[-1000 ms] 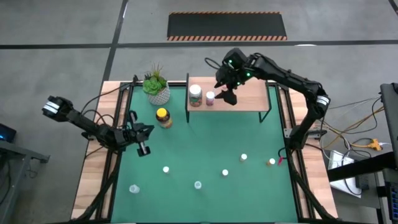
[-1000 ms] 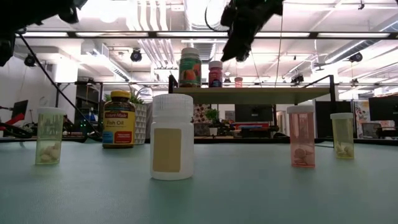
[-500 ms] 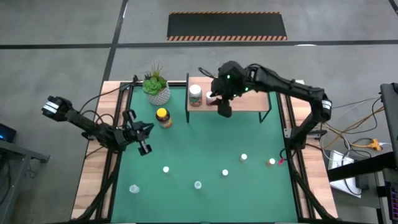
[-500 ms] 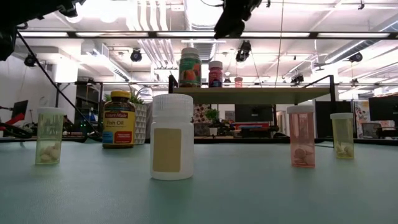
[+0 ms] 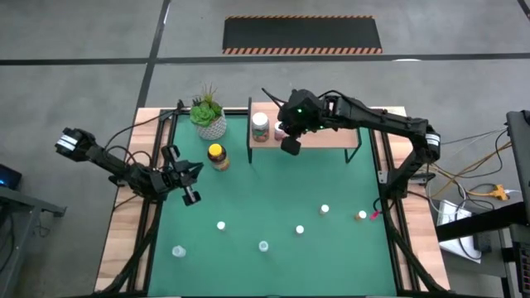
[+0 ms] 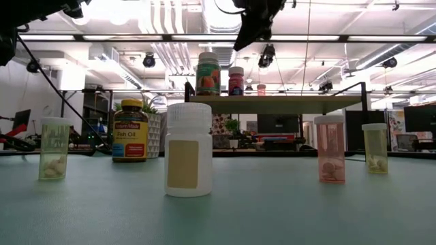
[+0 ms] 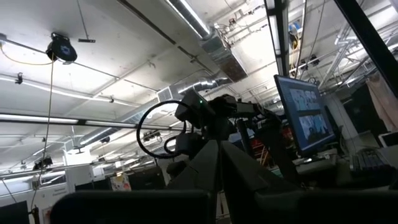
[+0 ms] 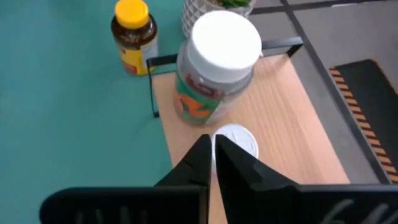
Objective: Pick and place medicine bottles onto shelf by color
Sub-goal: Put the large pink medicine bottle on the shelf
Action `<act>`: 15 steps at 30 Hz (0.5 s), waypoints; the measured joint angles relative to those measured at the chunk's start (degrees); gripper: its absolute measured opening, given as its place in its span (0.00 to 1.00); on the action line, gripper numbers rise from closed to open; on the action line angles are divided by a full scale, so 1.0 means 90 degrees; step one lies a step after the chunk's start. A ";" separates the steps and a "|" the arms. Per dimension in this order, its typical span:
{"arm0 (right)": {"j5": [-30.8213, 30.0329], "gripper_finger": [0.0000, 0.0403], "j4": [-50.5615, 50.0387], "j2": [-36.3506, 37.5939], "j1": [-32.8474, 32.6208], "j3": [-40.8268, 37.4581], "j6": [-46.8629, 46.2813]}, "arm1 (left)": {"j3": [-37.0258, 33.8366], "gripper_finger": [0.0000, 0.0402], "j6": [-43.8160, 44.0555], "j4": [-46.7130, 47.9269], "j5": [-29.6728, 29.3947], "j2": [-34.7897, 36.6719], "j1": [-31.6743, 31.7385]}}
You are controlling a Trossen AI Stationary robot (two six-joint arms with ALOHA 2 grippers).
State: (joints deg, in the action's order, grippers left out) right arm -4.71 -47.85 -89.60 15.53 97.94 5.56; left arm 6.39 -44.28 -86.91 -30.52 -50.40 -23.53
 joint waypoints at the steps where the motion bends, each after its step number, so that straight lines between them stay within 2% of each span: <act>1: 0.0000 0.02 0.0176 -0.0009 0.0019 -0.0075 -0.0051 | 0.0002 0.00 0.0000 -0.0007 0.0000 0.0012 0.0000; 5: -0.0088 0.02 0.0726 -0.0012 0.0087 -0.0416 -0.0183 | 0.0000 0.00 0.0000 -0.0004 0.0000 0.0072 0.0000; 10: -0.0960 0.02 0.0869 -0.0012 0.0119 -0.0688 -0.0192 | 0.0000 0.00 0.0000 -0.0003 0.0000 0.0120 0.0000; 15: -0.0961 0.02 0.0858 -0.0012 0.0110 -0.0718 -0.0179 | 0.0000 0.00 -0.0147 -0.0003 0.0000 0.0147 0.0000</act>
State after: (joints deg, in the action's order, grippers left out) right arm -13.36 -40.13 -89.71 16.52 91.48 3.95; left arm 6.39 -45.60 -86.94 -30.52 -49.08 -23.53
